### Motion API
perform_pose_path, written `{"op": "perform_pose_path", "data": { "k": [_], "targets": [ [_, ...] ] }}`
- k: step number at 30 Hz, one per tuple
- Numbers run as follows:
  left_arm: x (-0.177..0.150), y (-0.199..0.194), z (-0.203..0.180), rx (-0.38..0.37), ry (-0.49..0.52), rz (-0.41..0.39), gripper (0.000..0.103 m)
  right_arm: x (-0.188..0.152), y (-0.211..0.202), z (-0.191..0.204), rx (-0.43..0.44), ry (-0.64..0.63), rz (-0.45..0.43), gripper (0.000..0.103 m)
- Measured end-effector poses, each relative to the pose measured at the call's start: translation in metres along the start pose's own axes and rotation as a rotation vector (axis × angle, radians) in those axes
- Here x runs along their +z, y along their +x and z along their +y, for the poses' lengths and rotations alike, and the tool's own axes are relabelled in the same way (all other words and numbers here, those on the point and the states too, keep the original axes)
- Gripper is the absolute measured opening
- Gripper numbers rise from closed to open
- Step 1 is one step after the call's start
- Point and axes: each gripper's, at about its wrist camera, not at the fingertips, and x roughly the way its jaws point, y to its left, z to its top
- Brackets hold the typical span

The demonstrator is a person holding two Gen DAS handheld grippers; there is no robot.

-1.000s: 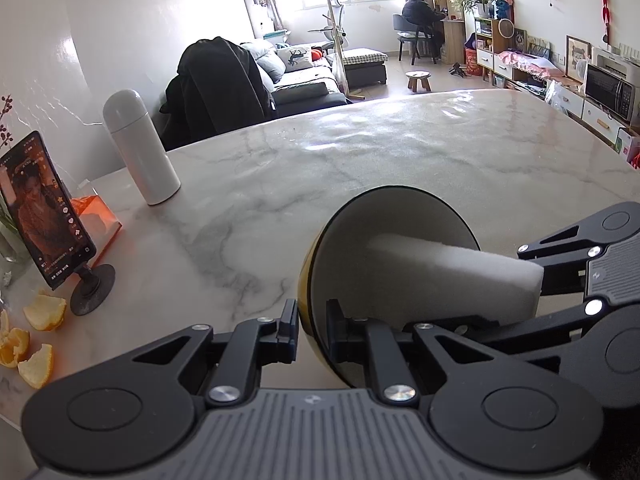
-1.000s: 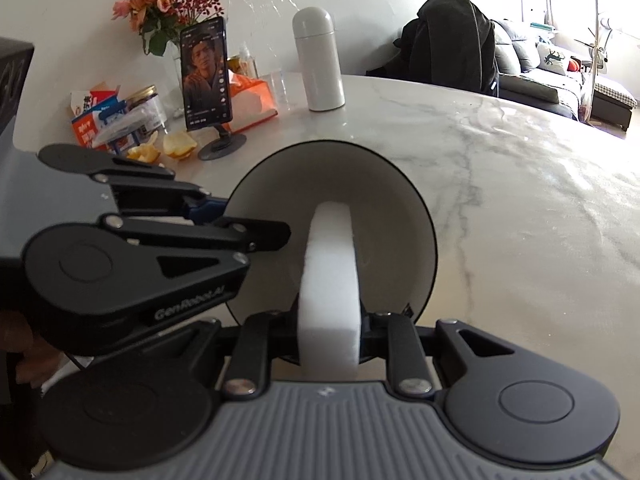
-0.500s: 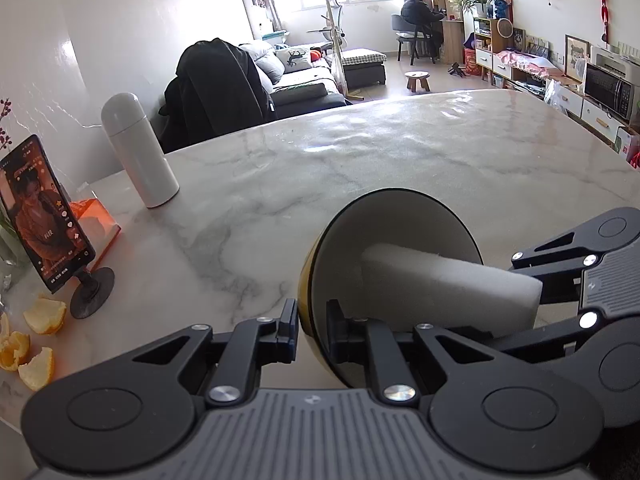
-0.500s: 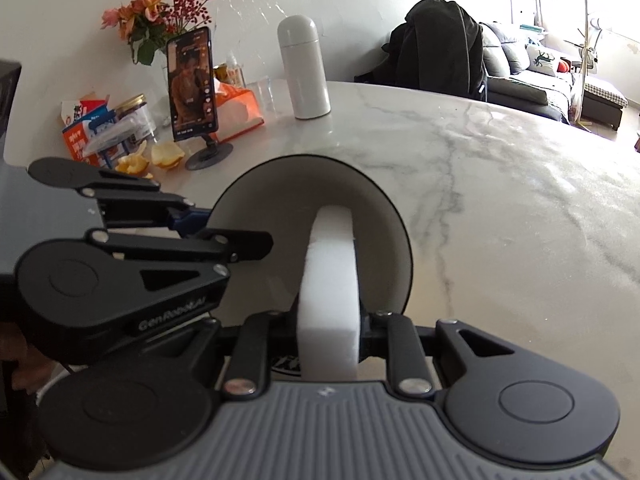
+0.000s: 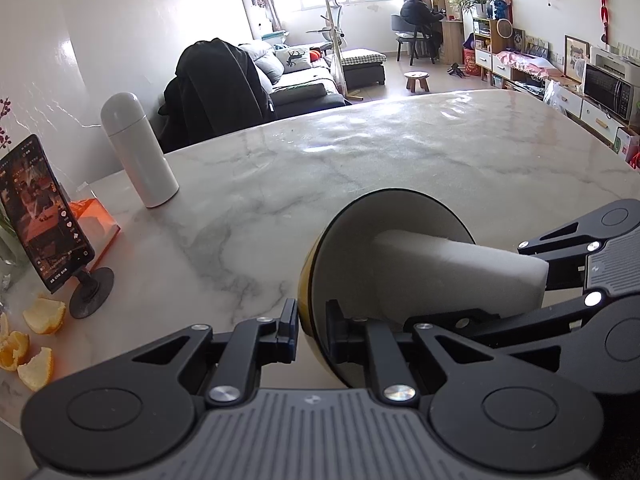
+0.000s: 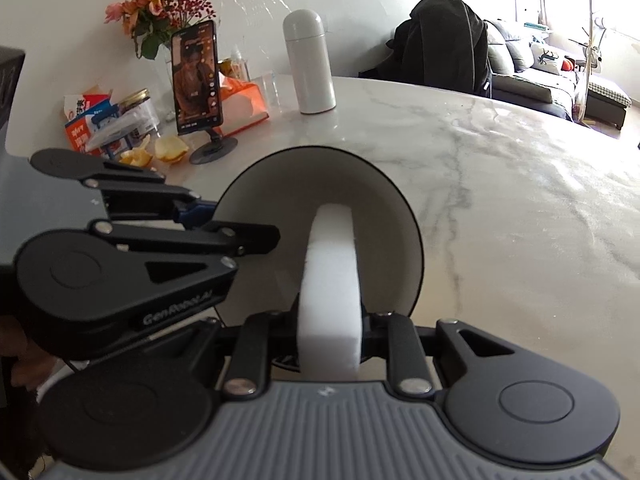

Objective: Clean bowl
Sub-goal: 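Scrub the bowl bottom with the sponge in the right gripper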

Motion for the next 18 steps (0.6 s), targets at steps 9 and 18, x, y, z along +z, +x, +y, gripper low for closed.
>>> {"op": "perform_pose_path", "data": {
  "k": [9,18],
  "targets": [
    [0.0021,0.0000,-0.0012,-0.001,0.005,-0.005,0.014,0.0020,-0.0069,-0.0084,-0.024,0.017,-0.023,0.022],
    [0.0060,0.0032,-0.0013,0.000,0.007,-0.006,0.014,0.0029,-0.0082,-0.0096,-0.026,0.019,-0.028,0.022]
  ]
}}
